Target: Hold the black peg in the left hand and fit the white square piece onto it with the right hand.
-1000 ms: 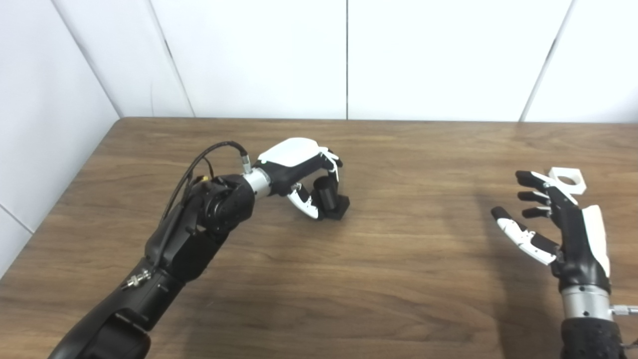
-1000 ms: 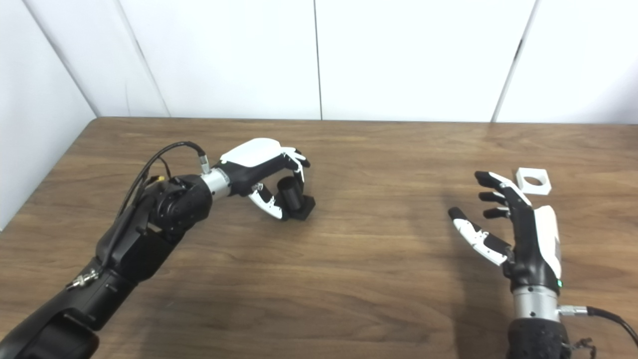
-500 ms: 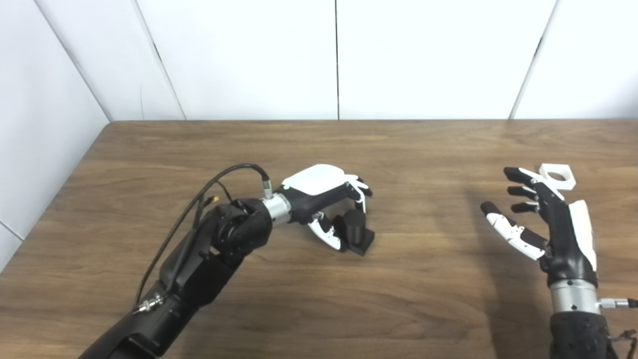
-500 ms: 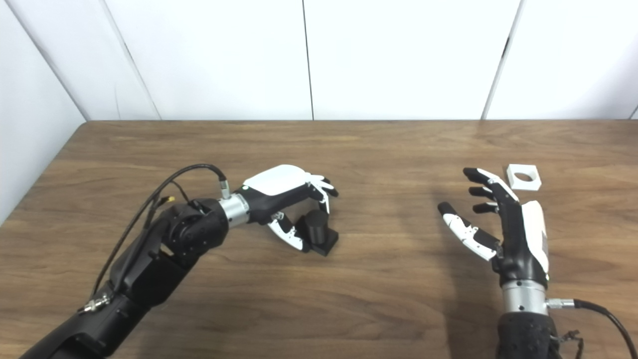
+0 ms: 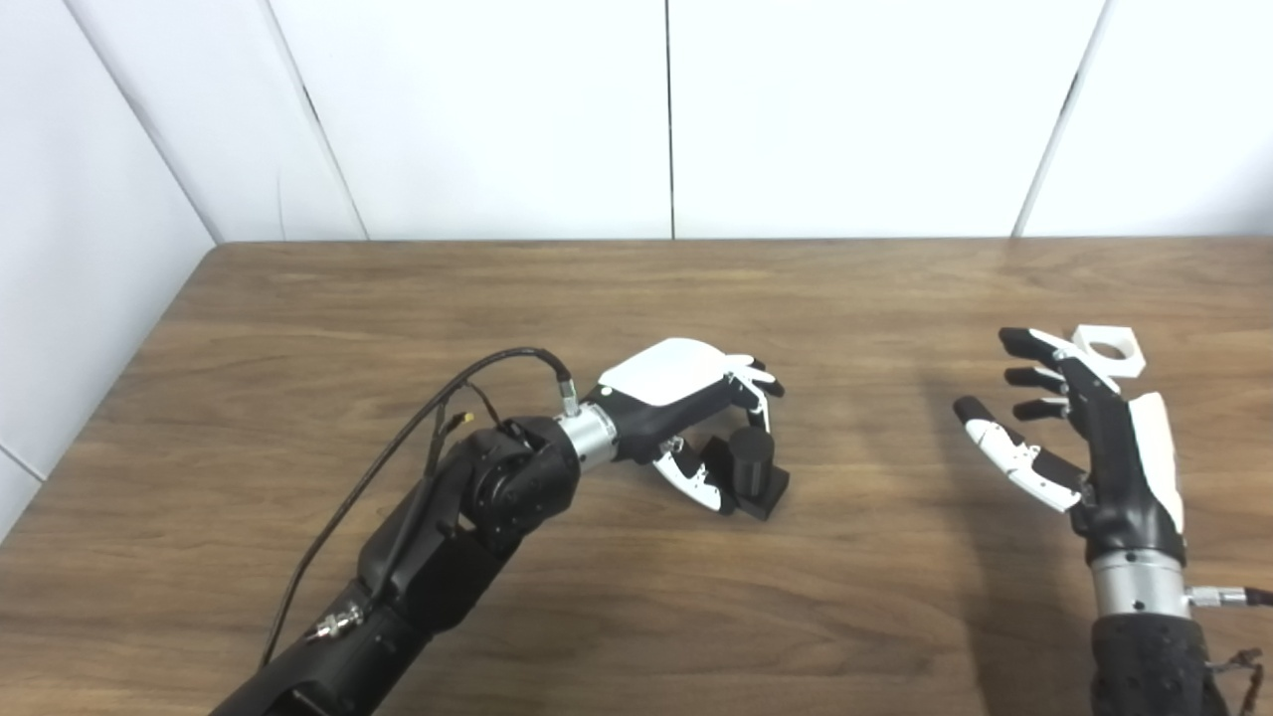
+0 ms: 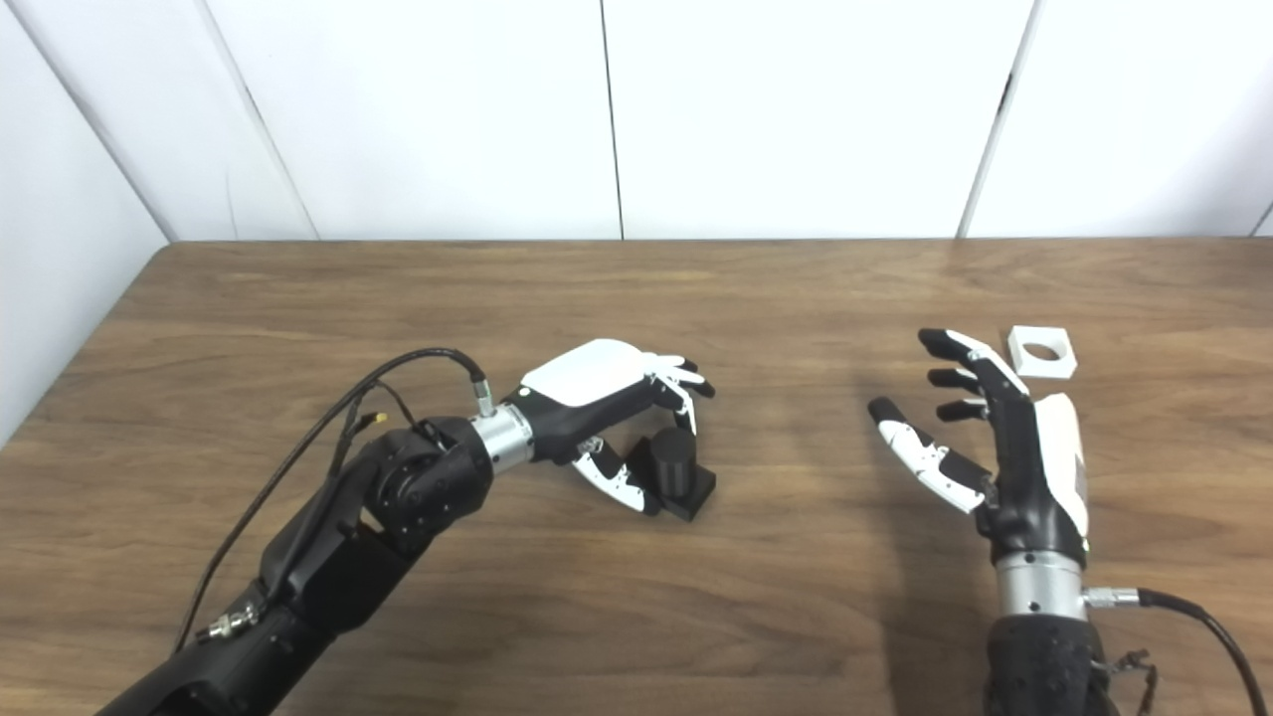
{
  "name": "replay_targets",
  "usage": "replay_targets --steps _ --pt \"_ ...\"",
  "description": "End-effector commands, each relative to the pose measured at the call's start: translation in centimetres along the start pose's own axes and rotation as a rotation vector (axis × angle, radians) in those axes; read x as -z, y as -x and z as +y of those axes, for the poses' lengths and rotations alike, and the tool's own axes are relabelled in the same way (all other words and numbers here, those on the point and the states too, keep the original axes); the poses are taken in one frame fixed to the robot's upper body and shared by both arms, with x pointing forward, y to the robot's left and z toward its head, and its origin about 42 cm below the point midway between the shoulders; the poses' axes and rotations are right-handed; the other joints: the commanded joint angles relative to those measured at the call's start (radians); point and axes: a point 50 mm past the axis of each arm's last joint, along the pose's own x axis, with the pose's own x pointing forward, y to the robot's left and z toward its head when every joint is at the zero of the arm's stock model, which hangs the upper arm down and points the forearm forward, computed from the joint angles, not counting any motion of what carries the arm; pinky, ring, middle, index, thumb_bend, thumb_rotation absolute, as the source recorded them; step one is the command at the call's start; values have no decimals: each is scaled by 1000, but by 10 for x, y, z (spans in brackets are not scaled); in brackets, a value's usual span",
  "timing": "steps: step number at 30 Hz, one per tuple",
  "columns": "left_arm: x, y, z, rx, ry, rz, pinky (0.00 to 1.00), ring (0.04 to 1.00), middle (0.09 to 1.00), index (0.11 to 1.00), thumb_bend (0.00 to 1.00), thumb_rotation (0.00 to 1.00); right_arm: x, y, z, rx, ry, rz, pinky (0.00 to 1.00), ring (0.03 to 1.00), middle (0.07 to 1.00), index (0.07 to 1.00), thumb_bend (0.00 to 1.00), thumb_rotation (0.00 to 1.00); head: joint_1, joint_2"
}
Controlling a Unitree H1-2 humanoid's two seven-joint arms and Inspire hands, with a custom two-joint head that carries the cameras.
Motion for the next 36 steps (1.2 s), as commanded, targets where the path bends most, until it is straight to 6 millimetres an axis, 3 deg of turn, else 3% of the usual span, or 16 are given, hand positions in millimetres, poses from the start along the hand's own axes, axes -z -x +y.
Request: replay_targets --steps 1,21,26,30,36 --pt "4 -4 -12 52 -17 16 960 957 890 488 523 73 -15 -10 -8 48 -5 -92 605 733 788 764 513 363 3 1" --pt "29 5 3 65 -122 94 905 946 890 493 522 74 -14 -9 -11 52 -13 -90 602 733 793 766 517 362 -2 7" --pt "37 9 6 70 -116 133 917 949 889 492 522 73 -17 -12 -13 58 -4 -99 593 729 791 766 521 362 -67 8" --pt "43 13 4 57 -103 146 912 944 883 492 523 72 -20 -14 -17 64 -4 -105 611 737 789 772 529 382 -98 9" --pt "52 13 -4 35 75 160 901 947 898 491 524 67 -29 -21 -32 88 39 -130 604 730 799 778 542 426 -122 14"
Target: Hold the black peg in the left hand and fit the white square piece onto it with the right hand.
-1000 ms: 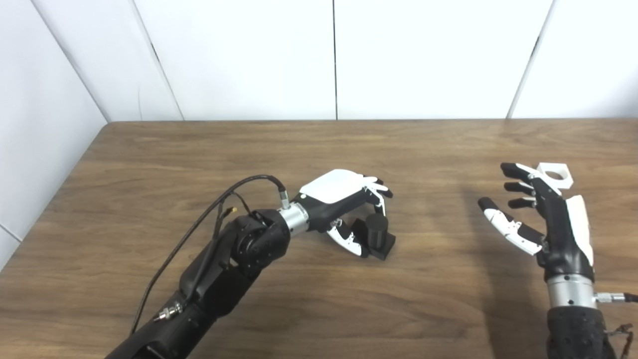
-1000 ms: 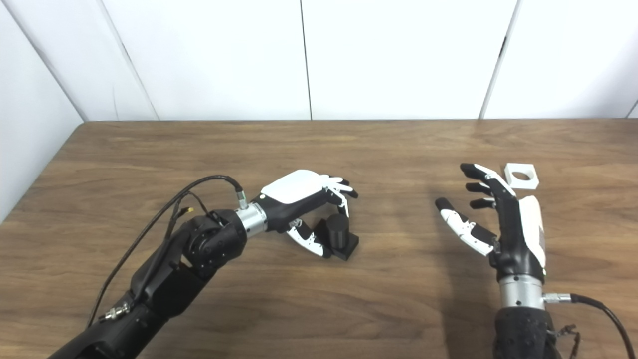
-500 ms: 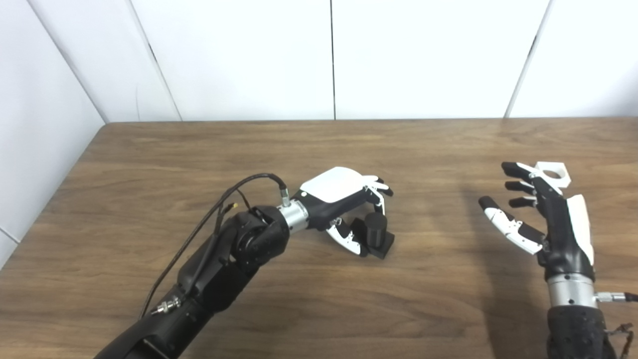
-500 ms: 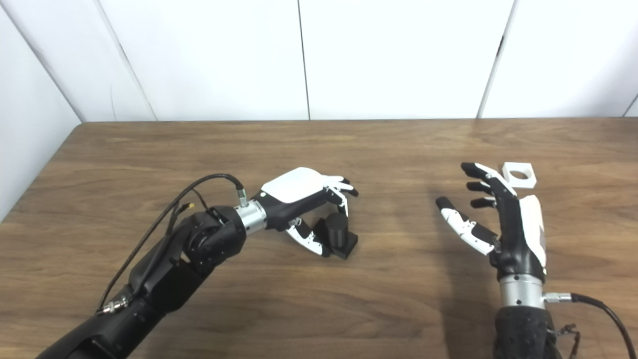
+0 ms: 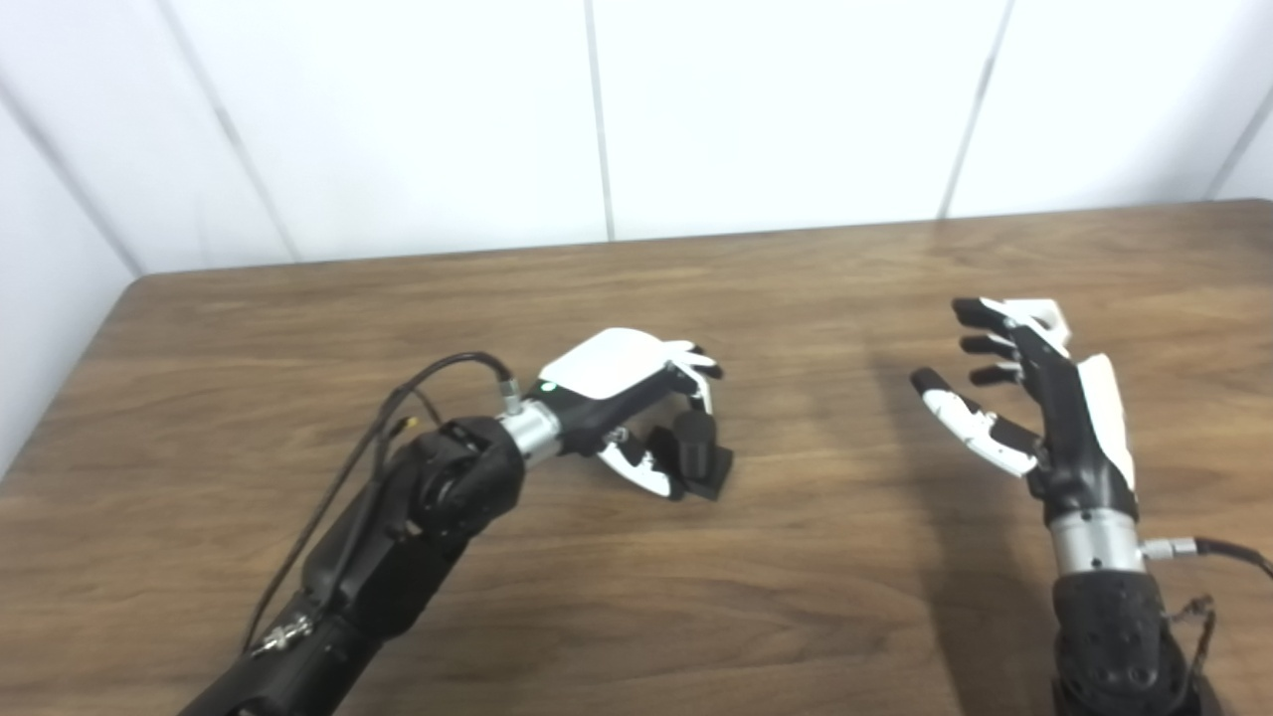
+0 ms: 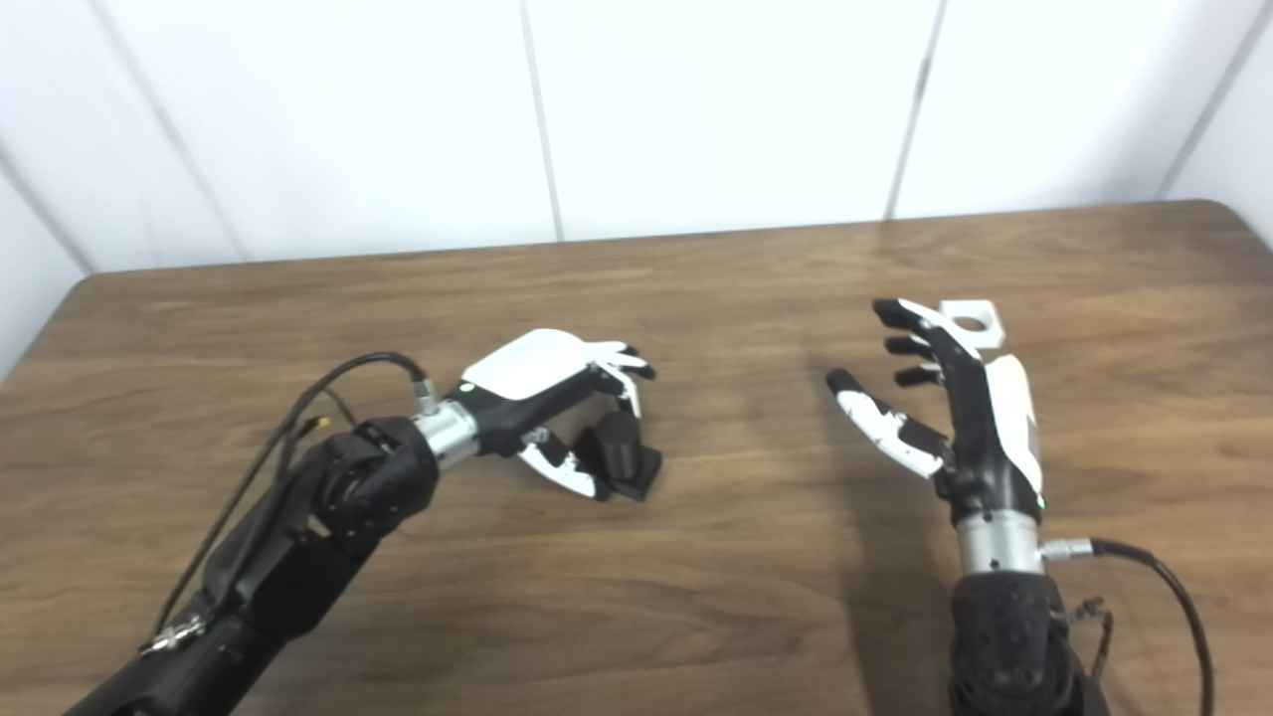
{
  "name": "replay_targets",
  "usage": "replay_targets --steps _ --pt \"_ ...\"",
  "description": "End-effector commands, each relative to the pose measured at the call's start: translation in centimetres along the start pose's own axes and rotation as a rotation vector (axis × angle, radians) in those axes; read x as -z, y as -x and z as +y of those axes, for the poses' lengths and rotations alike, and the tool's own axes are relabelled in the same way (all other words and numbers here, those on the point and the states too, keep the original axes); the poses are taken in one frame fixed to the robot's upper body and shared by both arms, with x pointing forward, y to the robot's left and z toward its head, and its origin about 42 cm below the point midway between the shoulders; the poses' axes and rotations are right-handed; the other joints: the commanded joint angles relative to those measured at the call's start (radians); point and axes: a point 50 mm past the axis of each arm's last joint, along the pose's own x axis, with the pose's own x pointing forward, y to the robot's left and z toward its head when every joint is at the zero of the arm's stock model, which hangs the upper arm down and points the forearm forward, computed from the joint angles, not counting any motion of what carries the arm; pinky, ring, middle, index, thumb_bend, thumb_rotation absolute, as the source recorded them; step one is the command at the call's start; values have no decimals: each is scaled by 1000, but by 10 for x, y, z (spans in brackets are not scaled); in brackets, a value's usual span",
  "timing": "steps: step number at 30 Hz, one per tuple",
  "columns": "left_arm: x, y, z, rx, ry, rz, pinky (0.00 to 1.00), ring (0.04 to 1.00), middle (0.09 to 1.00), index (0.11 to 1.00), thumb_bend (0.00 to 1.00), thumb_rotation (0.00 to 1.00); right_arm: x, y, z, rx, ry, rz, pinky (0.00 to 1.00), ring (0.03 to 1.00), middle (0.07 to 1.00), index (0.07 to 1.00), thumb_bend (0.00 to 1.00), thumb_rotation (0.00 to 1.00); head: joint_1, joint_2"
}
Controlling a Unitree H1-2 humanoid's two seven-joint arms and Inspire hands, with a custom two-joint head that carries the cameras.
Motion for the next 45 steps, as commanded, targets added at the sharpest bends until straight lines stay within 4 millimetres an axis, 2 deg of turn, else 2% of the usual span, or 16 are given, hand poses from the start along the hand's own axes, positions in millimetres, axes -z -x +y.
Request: replay_targets --steps 1,6,16,21,28,31,37,38,41,45 --pt "25 9 -12 59 74 103 912 948 901 491 524 67 -18 -12 -13 52 7 -84 596 728 801 777 540 425 -1 2" --pt "34 11 -21 57 182 119 911 955 915 492 523 72 -19 -13 -16 62 0 -98 564 714 787 763 529 403 -1 6" --pt "43 15 -27 37 310 151 891 962 918 492 523 70 -19 -14 -14 56 -1 -91 557 713 794 767 531 421 -15 9" --pt "47 16 -36 28 377 163 845 953 921 492 523 71 -20 -16 -16 59 3 -96 561 711 791 769 530 432 -23 9" --pt "52 16 -47 15 462 154 855 957 919 491 523 70 -23 -19 -22 71 12 -101 584 727 792 770 531 436 -50 5" --pt "54 17 -51 13 468 156 849 953 918 491 523 71 -25 -29 -32 79 45 -123 582 720 789 765 548 426 -67 3" --pt "58 21 -55 5 479 145 863 965 918 491 523 70 -31 -58 -58 13 190 -185 557 693 749 765 565 426 -179 -21" --pt "59 22 -55 6 475 145 868 968 918 491 523 69 -32 -65 -65 -15 219 -194 566 695 746 769 573 391 -192 -23" --pt "60 24 -54 8 469 142 871 970 918 492 523 69 -36 -78 -79 -59 283 -198 576 702 754 768 596 363 -216 -26" --pt "61 24 -52 36 426 150 911 986 926 492 523 71 -47 -94 -97 -81 345 -194 576 707 770 758 643 346 -213 -23"
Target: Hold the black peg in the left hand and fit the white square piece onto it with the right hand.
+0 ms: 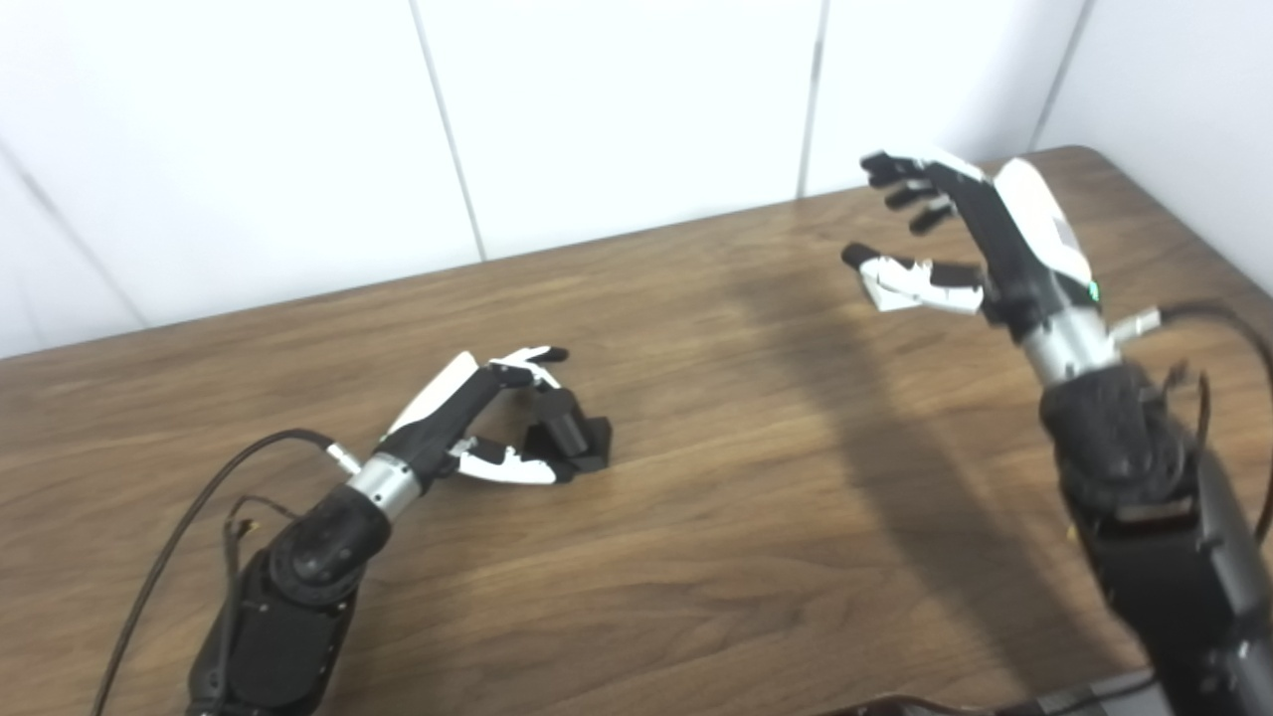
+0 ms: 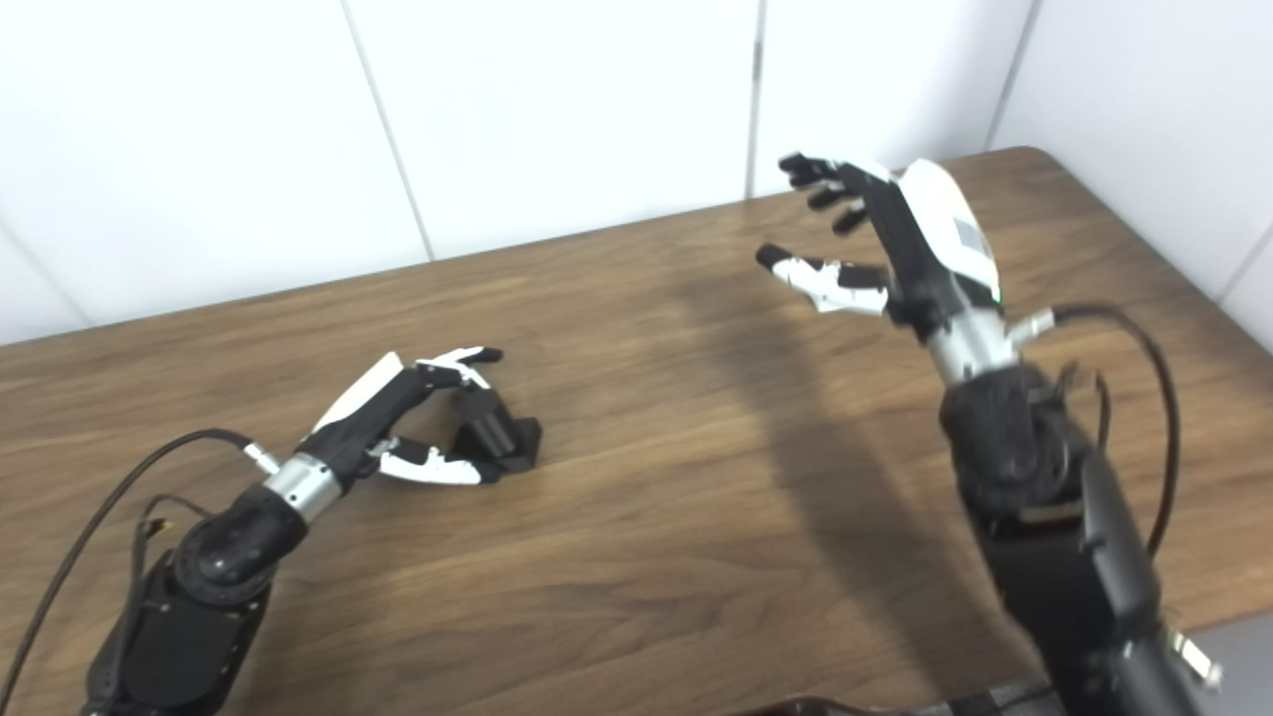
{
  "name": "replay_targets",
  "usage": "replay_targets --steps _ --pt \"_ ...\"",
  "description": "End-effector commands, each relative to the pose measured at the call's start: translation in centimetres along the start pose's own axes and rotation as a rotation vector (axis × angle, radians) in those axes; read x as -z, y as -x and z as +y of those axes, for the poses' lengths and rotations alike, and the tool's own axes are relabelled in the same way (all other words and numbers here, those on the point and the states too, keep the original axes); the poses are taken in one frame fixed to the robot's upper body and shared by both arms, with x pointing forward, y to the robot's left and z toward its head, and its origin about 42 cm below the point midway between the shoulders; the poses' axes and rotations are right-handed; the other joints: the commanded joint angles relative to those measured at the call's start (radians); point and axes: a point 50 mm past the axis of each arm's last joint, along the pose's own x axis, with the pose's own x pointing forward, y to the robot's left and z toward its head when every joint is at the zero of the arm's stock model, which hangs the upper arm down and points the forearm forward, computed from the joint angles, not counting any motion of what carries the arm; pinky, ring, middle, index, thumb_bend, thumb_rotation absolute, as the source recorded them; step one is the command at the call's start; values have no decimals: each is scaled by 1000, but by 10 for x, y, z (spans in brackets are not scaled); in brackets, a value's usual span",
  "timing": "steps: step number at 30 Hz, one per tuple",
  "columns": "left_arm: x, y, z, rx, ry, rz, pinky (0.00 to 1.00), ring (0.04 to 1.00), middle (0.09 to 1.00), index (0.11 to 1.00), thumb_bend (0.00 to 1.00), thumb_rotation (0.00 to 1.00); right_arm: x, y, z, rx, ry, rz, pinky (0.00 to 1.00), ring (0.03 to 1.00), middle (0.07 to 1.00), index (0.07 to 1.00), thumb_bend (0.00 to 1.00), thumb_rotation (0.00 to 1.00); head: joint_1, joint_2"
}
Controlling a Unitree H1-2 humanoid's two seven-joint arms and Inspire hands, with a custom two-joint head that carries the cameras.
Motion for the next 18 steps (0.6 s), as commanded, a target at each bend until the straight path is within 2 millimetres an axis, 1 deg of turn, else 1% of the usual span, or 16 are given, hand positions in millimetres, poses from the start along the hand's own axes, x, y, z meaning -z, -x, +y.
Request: replay_targets --steps 1,3,5,10,15,18 --pt "31 18 -14 116 -46 158 923 987 926 493 523 71 -15 -14 -23 44 32 -60 574 709 771 756 641 337 2 2" --pt "29 16 -15 125 -63 161 936 987 924 493 523 72 -18 -18 -29 56 50 -84 566 708 775 754 630 312 1 2" --pt "26 13 -16 128 -73 162 928 981 919 493 523 73 -22 -21 -31 72 63 -105 557 702 774 746 624 300 3 3" --pt "22 10 -16 139 -93 164 923 983 924 494 522 75 -24 -22 -31 75 61 -120 541 688 762 737 625 294 6 3" --pt "22 11 -13 147 -104 172 890 979 927 497 521 76 -26 -21 -33 79 74 -114 560 701 768 742 610 307 4 4" --pt "22 11 -13 152 -111 186 888 982 931 497 521 75 -26 -22 -36 80 82 -116 565 703 765 743 600 310 7 6"
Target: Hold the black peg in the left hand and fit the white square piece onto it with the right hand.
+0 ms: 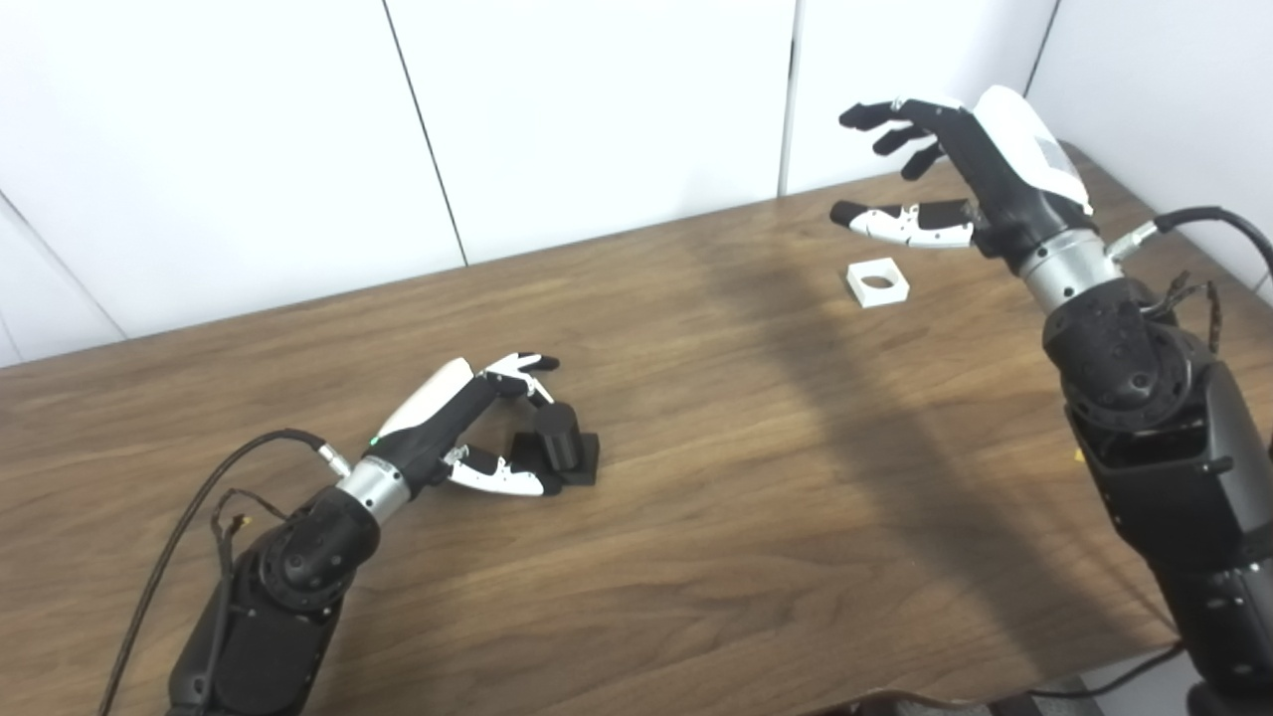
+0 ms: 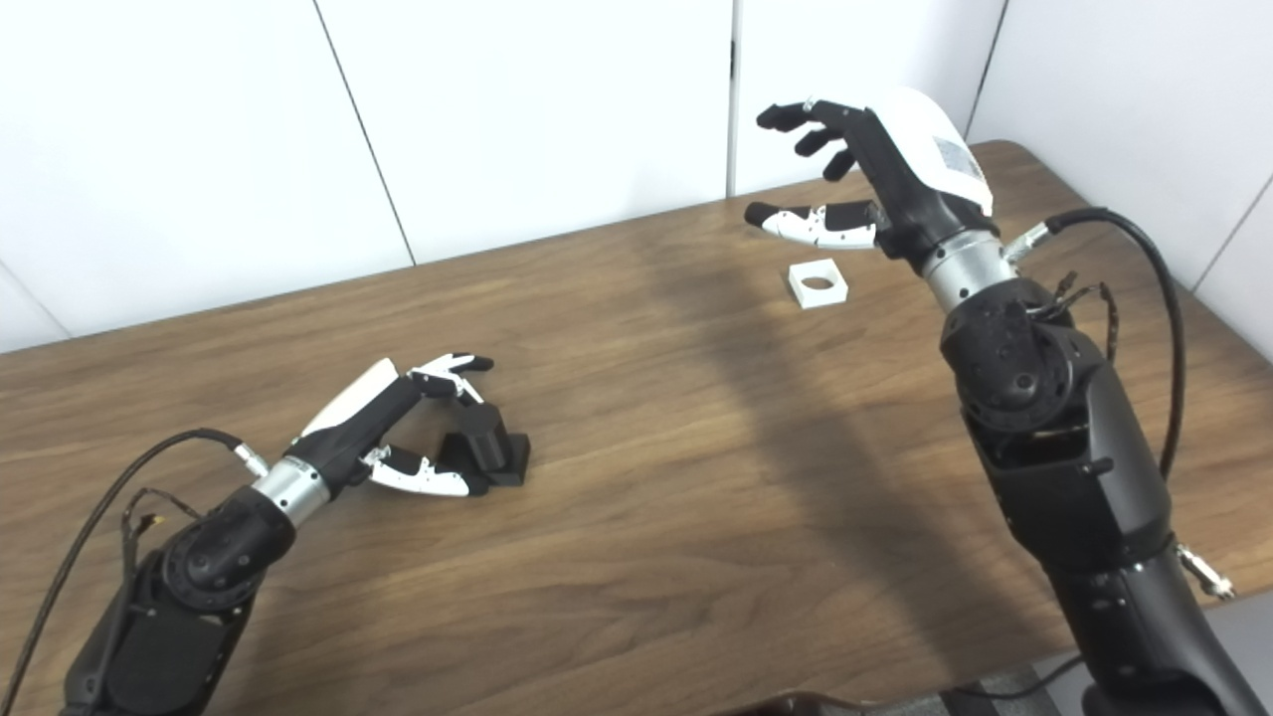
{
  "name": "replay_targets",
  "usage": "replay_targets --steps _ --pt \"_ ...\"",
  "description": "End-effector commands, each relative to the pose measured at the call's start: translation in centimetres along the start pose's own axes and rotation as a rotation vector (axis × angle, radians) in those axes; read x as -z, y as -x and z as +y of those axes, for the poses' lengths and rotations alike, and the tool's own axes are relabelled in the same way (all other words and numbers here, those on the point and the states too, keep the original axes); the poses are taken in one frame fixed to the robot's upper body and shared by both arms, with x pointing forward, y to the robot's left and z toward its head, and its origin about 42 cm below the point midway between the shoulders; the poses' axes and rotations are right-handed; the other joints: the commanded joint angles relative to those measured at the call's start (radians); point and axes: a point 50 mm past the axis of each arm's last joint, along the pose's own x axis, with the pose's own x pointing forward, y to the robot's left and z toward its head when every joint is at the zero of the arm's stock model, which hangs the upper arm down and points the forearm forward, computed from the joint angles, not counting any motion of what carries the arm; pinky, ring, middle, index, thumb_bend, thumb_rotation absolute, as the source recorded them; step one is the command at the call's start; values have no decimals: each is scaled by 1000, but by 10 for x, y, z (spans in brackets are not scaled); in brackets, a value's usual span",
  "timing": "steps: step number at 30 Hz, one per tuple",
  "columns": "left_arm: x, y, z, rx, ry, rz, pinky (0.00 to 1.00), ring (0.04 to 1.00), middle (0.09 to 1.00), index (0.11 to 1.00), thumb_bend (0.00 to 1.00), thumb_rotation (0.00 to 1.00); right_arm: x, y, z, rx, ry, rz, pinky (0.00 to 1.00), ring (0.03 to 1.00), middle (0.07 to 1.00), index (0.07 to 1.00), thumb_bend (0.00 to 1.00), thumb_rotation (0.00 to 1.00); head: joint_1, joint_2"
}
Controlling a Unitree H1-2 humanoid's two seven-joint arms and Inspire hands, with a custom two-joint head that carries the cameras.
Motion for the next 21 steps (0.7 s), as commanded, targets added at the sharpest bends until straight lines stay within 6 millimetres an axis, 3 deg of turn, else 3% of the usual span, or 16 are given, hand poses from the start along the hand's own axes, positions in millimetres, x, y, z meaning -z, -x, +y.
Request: replay_targets --steps 1,2,4,15,21 --pt "29 15 -17 116 0 173 886 979 930 570 709 122 -14 -8 -24 70 41 -82 572 708 763 744 597 311 1 1" --pt "28 15 -17 117 0 177 894 980 930 634 852 149 -14 -8 -25 69 43 -83 592 722 761 749 592 328 1 1" --pt "29 16 -17 121 0 183 898 982 931 650 890 153 -16 -8 -27 70 50 -84 595 724 758 749 590 332 1 1" --pt "32 16 -16 146 -15 209 921 994 944 664 916 145 -14 -12 -32 56 87 -85 568 711 767 750 587 329 4 0" --pt "32 16 -17 150 -20 216 910 995 945 649 906 151 -5 -26 -40 -19 149 -111 580 723 773 750 624 275 1 -2"
